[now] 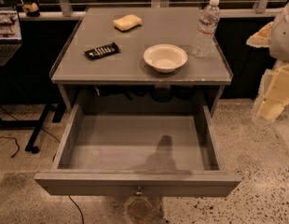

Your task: Place water bottle into top drawer

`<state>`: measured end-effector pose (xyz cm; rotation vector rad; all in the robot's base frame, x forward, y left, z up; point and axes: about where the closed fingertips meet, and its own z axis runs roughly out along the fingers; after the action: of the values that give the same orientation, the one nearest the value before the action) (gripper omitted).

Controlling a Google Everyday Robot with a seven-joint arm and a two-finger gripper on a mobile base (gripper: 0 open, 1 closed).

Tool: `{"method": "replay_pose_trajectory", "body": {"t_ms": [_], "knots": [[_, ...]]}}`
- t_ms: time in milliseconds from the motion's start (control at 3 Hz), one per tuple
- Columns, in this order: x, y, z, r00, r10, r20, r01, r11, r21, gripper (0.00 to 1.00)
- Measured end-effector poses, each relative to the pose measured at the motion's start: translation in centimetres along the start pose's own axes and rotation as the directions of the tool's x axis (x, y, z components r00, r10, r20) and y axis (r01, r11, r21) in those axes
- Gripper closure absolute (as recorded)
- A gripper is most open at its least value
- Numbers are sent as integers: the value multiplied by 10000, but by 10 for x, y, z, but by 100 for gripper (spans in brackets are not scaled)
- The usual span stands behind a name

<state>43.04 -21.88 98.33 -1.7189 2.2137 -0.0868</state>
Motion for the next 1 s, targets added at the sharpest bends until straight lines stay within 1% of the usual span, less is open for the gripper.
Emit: {"method": "replay_pose_trajectory", "body": {"t_ms": [333, 667, 1000], "knots": [[41, -3, 12, 9905, 1011, 929, -997, 9948, -189, 0], [88, -14, 31, 9448, 1940, 2640, -1831, 9809, -652, 0], [97, -36, 51, 8571, 2357, 4581, -1873, 9709, -1492, 0]]}}
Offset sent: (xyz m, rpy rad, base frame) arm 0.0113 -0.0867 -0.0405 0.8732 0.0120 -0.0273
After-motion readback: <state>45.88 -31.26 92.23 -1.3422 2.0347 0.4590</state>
